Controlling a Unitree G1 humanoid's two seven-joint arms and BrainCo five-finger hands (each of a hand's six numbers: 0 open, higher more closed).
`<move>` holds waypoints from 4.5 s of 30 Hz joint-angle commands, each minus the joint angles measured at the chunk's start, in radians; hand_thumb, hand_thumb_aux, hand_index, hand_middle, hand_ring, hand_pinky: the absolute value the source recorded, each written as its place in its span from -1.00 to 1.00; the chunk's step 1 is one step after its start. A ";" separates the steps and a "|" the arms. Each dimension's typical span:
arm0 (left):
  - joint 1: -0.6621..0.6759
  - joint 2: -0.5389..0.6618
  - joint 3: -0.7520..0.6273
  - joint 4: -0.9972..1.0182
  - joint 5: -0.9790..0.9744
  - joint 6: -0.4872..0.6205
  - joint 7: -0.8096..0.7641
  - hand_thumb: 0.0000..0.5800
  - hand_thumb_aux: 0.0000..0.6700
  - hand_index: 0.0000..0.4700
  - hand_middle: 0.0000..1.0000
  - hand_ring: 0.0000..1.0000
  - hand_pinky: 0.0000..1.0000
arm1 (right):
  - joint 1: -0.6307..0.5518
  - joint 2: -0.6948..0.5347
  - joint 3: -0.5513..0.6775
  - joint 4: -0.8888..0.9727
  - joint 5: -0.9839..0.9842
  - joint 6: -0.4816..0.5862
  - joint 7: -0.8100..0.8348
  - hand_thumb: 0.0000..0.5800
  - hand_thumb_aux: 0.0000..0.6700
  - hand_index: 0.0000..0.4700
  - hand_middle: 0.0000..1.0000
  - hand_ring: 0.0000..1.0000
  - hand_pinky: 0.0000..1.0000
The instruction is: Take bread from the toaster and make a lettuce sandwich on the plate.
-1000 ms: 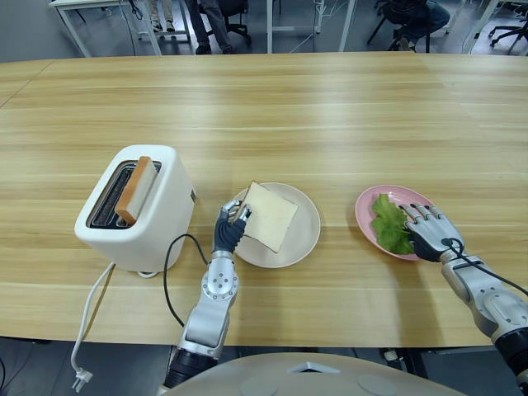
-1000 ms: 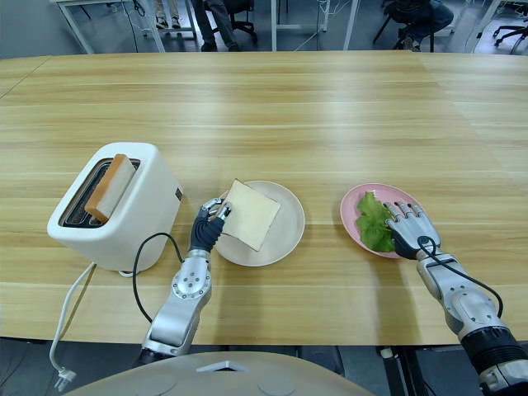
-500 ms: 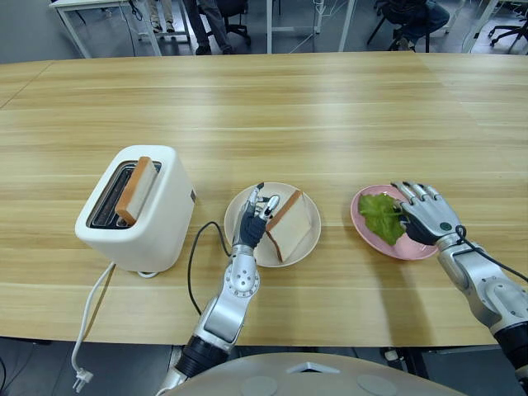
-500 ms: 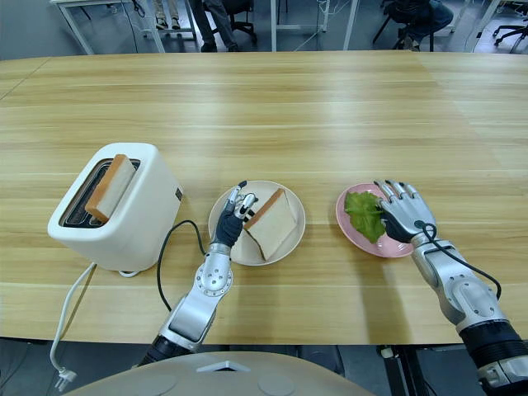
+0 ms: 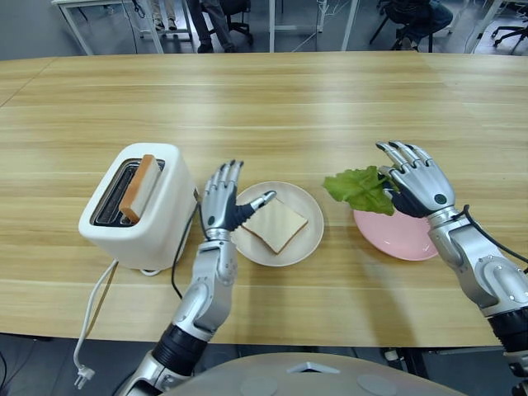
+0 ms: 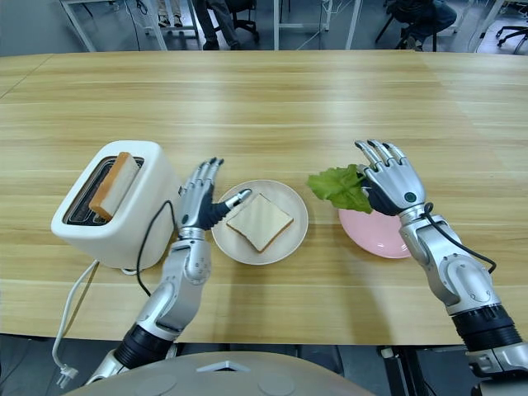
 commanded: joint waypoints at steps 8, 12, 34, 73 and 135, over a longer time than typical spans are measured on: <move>0.094 0.126 0.268 -0.439 0.191 0.011 -0.181 -1.00 -1.00 -1.00 -1.00 -1.00 -1.00 | -0.157 0.181 0.155 0.014 -0.027 -0.050 0.050 1.00 1.00 0.96 -1.00 -1.00 -1.00; 0.100 0.166 0.368 -0.494 0.223 -0.019 -0.231 -1.00 -1.00 -1.00 -1.00 -1.00 -1.00 | -0.187 0.252 0.215 0.080 -0.029 -0.061 0.044 1.00 1.00 0.96 -1.00 -1.00 -1.00; 0.208 0.171 0.466 -0.156 0.228 0.058 -0.593 -1.00 -1.00 -1.00 -1.00 -1.00 -1.00 | -0.214 0.406 0.357 0.519 0.050 -0.118 -0.021 1.00 1.00 0.96 -1.00 -1.00 -1.00; -0.143 0.063 0.498 -0.496 -0.413 -0.157 -0.454 1.00 1.00 0.96 1.00 1.00 1.00 | 0.012 0.237 0.128 -0.017 -0.004 -0.159 -0.365 -1.00 -1.00 -1.00 -1.00 -1.00 -1.00; -0.235 -0.005 0.161 0.483 -0.800 -0.336 -0.686 1.00 1.00 0.96 1.00 1.00 1.00 | 0.158 0.176 0.221 -0.073 -0.090 -0.267 -0.051 -1.00 -1.00 -1.00 -1.00 -1.00 -1.00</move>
